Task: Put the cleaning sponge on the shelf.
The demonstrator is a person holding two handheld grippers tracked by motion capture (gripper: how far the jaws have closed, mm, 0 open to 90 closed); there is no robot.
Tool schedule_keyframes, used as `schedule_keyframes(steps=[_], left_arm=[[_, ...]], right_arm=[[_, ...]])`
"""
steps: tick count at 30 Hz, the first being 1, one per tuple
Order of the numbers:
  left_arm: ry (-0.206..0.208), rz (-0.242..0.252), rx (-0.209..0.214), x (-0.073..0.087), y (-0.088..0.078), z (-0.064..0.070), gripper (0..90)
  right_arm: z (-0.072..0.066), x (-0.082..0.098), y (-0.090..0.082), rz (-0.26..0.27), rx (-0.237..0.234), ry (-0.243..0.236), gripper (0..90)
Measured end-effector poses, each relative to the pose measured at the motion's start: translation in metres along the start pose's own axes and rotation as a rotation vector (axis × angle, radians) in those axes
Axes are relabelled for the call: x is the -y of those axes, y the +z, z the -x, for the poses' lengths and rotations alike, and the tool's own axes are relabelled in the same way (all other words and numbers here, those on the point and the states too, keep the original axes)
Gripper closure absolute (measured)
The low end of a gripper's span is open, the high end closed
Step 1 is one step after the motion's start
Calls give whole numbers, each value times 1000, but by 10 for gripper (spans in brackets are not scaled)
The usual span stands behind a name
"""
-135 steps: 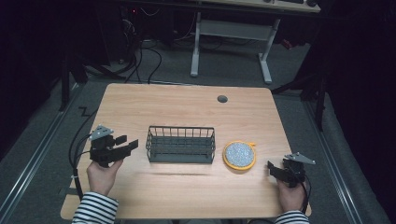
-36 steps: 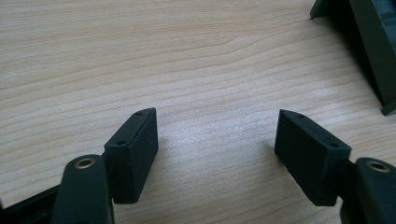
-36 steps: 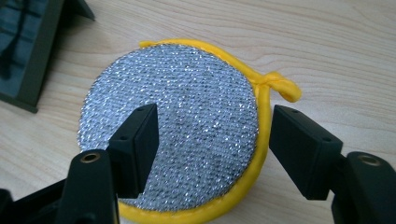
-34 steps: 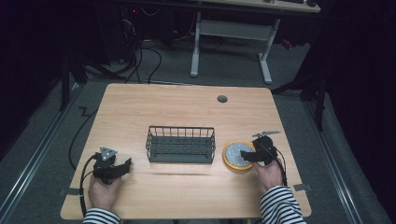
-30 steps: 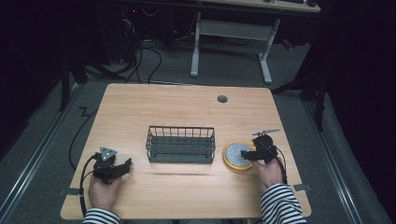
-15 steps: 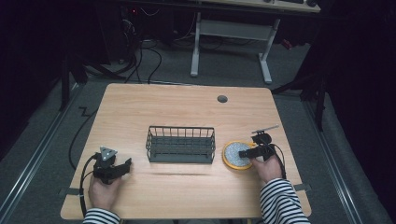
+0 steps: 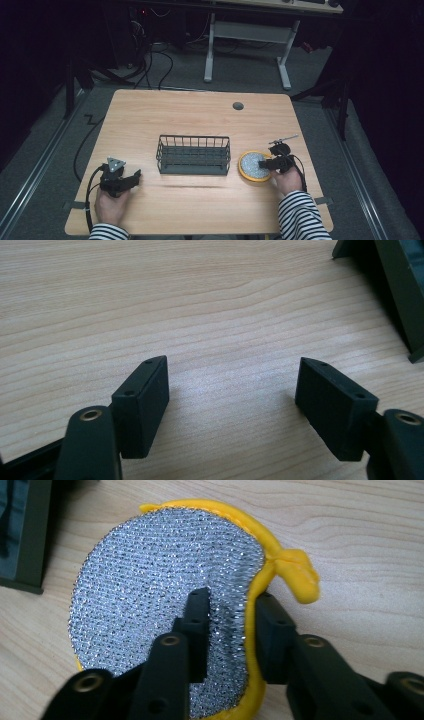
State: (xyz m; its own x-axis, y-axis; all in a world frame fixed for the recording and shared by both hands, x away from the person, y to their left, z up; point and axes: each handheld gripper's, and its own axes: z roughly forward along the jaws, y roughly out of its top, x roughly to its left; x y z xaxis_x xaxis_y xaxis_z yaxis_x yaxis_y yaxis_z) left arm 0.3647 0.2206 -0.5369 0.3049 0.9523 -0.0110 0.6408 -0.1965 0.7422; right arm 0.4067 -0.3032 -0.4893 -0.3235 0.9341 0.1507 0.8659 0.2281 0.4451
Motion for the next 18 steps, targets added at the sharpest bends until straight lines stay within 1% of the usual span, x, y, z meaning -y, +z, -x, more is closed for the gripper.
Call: schedule_keyframes(steps=[1, 2, 5, 8, 13, 18], left_arm=[[0, 0, 0, 0, 0, 0, 300], [0, 0, 1, 0, 0, 0, 300], [3, 0, 2, 0, 0, 0, 297], [4, 0, 3, 0, 0, 0, 294], [10, -1, 9, 0, 0, 0, 278], [10, -1, 11, 0, 1, 1, 274]], right_arm=[[0, -1, -1, -4, -1, -10, 754], [0, -1, -1, -4, -1, -10, 754], [-3, -2, -1, -6, 9, -44, 782], [-3, -2, -1, 5, 8, -54, 787], [-2, -1, -8, 35, -20, -57, 795], [-2, 0, -16, 62, -24, -55, 795]])
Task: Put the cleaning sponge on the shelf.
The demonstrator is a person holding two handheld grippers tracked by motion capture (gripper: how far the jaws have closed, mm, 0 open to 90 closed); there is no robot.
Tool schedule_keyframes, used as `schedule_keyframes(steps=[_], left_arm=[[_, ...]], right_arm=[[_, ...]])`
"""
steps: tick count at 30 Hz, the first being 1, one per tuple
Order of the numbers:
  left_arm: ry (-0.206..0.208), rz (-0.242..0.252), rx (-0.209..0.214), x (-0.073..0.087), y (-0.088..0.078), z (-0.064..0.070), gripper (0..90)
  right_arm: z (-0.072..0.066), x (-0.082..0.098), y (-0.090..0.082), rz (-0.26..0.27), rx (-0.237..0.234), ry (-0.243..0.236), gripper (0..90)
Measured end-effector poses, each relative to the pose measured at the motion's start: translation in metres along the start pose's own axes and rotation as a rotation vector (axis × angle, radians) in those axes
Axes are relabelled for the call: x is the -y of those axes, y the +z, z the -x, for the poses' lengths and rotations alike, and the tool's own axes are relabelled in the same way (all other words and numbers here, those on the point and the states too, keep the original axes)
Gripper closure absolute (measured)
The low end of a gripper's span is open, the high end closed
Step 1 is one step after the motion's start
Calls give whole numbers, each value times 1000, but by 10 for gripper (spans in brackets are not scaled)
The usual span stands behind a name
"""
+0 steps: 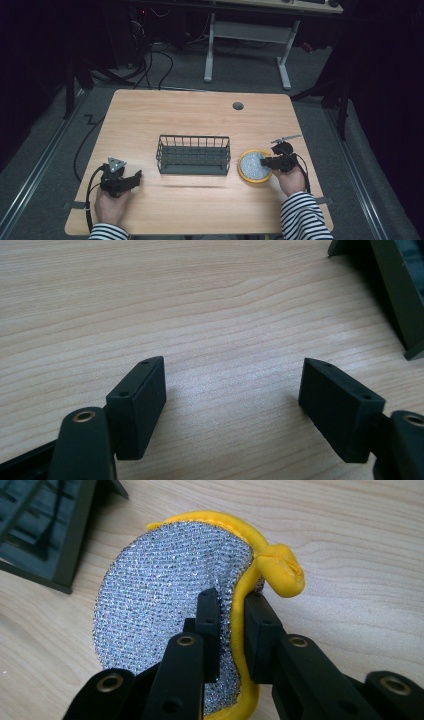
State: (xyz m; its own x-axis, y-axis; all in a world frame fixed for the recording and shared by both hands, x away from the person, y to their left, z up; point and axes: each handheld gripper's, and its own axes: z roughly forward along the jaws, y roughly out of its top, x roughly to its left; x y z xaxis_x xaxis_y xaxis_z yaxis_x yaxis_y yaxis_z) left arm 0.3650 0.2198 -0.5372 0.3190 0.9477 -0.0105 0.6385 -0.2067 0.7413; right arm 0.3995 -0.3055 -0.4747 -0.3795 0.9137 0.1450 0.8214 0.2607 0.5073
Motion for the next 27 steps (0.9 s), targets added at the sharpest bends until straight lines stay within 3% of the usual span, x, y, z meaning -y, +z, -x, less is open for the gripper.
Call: schedule_keyframes(steps=[5, 15, 17, 19, 27], left_arm=[[1, -2, 4, 0, 0, 0, 266], [6, -4, 6, 0, 1, 0, 249], [5, -3, 7, 0, 1, 1, 249], [5, -3, 8, 0, 1, 0, 250], [6, -4, 8, 0, 1, 0, 251]], right_arm=[[-3, -2, -13, 34, -10, -33, 795], [-6, -11, -39, 82, -10, -54, 795], [-7, -13, -45, 100, -17, -54, 795], [-4, -17, -52, 132, -53, -28, 795], [-11, -26, -63, 151, -44, -63, 795]])
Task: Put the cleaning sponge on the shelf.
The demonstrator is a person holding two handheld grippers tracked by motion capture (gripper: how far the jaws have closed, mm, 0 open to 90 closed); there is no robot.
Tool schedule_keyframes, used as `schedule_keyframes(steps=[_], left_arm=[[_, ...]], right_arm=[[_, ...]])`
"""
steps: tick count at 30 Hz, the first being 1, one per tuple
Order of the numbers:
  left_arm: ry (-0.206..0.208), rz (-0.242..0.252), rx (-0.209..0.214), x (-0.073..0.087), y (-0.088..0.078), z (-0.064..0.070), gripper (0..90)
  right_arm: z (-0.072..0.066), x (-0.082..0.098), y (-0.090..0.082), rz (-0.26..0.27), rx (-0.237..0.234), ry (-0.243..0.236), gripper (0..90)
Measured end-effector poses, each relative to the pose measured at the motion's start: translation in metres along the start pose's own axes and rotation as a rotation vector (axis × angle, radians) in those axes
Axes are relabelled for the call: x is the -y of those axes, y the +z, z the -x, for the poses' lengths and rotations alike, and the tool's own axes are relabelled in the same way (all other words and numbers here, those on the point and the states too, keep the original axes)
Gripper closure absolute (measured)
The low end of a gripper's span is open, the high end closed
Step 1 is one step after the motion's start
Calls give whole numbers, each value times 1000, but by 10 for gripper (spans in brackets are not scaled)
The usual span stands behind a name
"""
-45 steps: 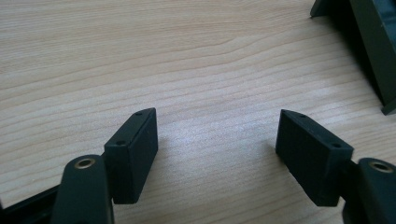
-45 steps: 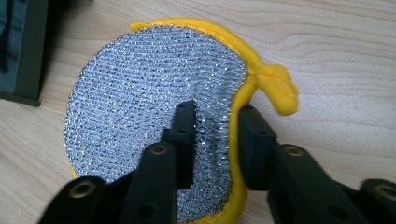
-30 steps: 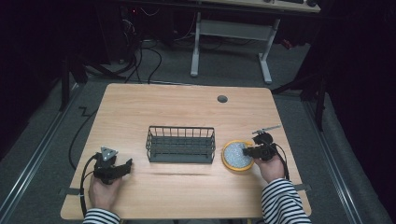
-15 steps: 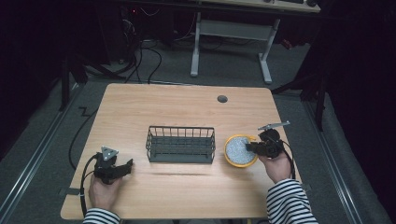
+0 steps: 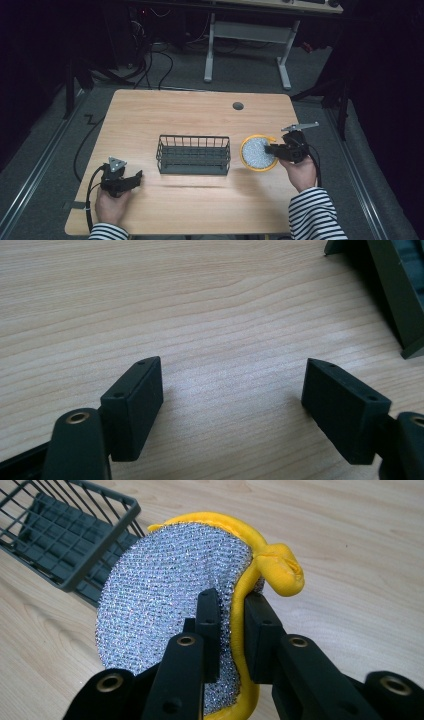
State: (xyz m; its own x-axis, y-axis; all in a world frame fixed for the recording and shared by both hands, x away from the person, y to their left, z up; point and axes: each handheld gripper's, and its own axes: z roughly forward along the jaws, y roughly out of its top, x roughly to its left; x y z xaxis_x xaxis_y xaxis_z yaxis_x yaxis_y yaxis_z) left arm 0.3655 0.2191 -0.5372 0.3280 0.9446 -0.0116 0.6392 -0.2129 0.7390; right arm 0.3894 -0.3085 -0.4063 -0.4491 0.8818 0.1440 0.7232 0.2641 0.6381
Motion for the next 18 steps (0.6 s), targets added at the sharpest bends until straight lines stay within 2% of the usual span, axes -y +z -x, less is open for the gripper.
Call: schedule_keyframes(steps=[7, 11, 18], left_arm=[[2, 1, 0, 0, 0, 0, 255], [3, 0, 0, 0, 0, 0, 254], [3, -1, 1, 0, 0, 0, 253]], right_arm=[[-6, -11, -4, 16, -11, -19, 795], [-8, -19, -8, 45, -24, -21, 795], [-21, -41, -11, 69, -30, -66, 793]])
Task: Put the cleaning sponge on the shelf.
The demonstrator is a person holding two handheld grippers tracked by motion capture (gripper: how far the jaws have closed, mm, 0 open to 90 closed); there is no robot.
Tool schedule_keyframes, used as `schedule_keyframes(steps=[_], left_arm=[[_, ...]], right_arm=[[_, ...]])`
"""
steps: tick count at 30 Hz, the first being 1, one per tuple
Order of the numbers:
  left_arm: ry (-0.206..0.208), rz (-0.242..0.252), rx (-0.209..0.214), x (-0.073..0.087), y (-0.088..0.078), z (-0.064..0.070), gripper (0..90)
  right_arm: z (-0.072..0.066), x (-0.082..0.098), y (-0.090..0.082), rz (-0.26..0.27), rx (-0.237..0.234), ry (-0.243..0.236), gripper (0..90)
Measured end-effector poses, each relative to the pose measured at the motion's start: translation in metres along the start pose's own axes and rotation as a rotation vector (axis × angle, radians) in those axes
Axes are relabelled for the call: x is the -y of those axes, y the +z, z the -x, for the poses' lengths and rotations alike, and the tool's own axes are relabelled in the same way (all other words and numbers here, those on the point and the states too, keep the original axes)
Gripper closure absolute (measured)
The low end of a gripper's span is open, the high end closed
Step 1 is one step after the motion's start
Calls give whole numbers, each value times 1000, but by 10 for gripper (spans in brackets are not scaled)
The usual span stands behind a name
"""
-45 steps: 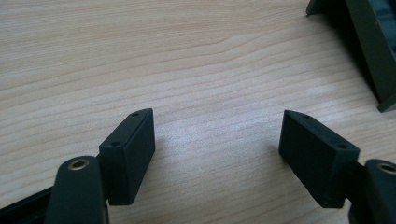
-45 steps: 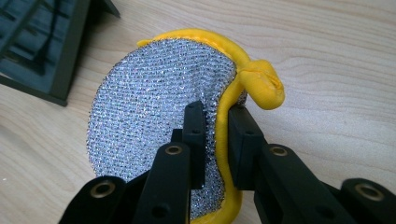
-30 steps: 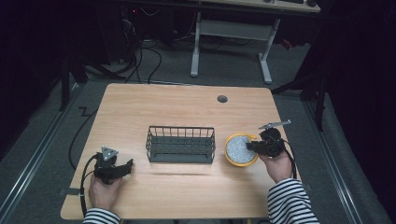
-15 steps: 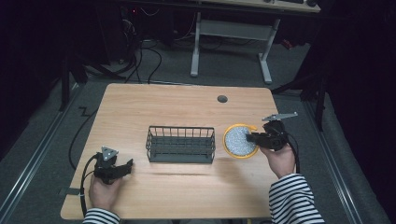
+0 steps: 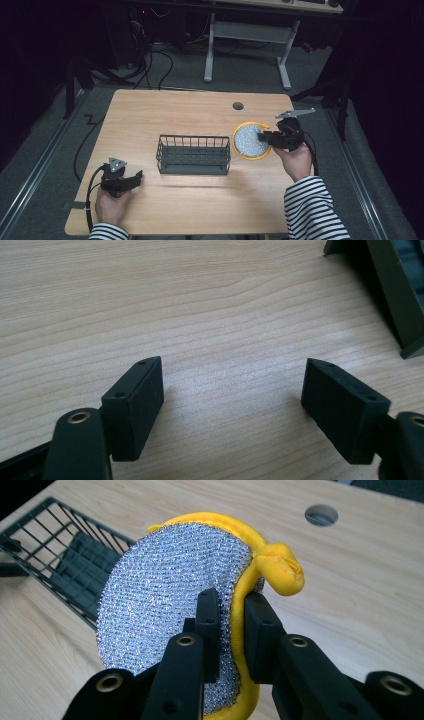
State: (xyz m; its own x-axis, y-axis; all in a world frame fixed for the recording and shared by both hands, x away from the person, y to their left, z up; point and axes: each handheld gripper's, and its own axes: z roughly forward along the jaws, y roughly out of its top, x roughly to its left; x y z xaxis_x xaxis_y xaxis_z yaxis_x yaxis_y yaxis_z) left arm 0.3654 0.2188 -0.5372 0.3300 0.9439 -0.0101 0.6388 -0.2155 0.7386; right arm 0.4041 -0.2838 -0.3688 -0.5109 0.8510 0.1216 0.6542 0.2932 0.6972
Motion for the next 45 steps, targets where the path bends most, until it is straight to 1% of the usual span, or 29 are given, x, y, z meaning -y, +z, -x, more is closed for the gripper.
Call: schedule_keyframes(steps=[2, 3, 4, 6, 7, 9, 11, 12, 13, 14, 18, 20, 23, 25, 29, 36, 39, 41, 42, 43, 44, 45], left_arm=[[0, 0, 0, 0, 0, 0, 253], [0, 0, 0, 0, 0, 0, 253], [0, -1, 0, 0, 0, 0, 253], [0, -1, 1, 0, 0, 0, 253], [0, -1, 1, 0, 0, 0, 253], [-1, 0, 1, 0, 0, 0, 253], [-2, 0, 2, 0, 0, 0, 253], [-2, 1, 2, 0, 0, 0, 253], [-2, 1, 1, 0, 0, 0, 253], [-2, 1, 1, 0, 0, 0, 253], [-2, 0, 1, 0, 0, 0, 253], [-2, 1, 2, 0, 0, 0, 253], [-2, 1, 2, 0, 0, 0, 253], [-2, 1, 1, 0, 0, 0, 253], [-4, 2, 1, 0, 0, 0, 253], [-4, 2, 1, 0, 0, 0, 254], [-3, 2, 2, 0, 0, 0, 254], [-3, 2, 2, 0, 0, 0, 254], [-3, 2, 1, 0, 0, 0, 254], [-4, 2, 1, 0, 0, 0, 254], [-4, 2, 1, 0, 0, 0, 254], [-4, 1, 1, 0, 0, 0, 254]], right_arm=[[-3, -6, 1, 6, -5, -11, 794], [-3, -6, 1, 6, -5, -11, 794], [-6, -12, 3, 7, -9, -24, 794], [-9, -17, 5, 5, -12, -33, 793], [-9, -17, 5, 5, -12, -33, 793], [-13, -24, 5, 23, -18, -34, 793], [-14, -27, 5, 26, -17, -38, 793], [-17, -31, 6, 31, -21, -42, 793], [-17, -31, 6, 31, -21, -42, 793], [-20, -35, 8, 30, -24, -50, 793], [-26, -42, 13, 26, -21, -71, 793], [-28, -45, 16, 29, -25, -74, 793], [-30, -47, 19, 31, -30, -77, 792], [-33, -49, 25, 26, -31, -88, 791], [-35, -51, 30, 26, -36, -87, 790], [-42, -54, 46, 17, -41, -101, 787], [-45, -55, 49, 16, -42, -103, 787], [-49, -56, 56, 7, -48, -104, 784], [-49, -56, 56, 7, -48, -104, 784], [-51, -55, 61, -1, -50, -112, 783], [-51, -55, 61, -1, -50, -112, 783], [-53, -55, 65, -5, -58, -116, 782]])
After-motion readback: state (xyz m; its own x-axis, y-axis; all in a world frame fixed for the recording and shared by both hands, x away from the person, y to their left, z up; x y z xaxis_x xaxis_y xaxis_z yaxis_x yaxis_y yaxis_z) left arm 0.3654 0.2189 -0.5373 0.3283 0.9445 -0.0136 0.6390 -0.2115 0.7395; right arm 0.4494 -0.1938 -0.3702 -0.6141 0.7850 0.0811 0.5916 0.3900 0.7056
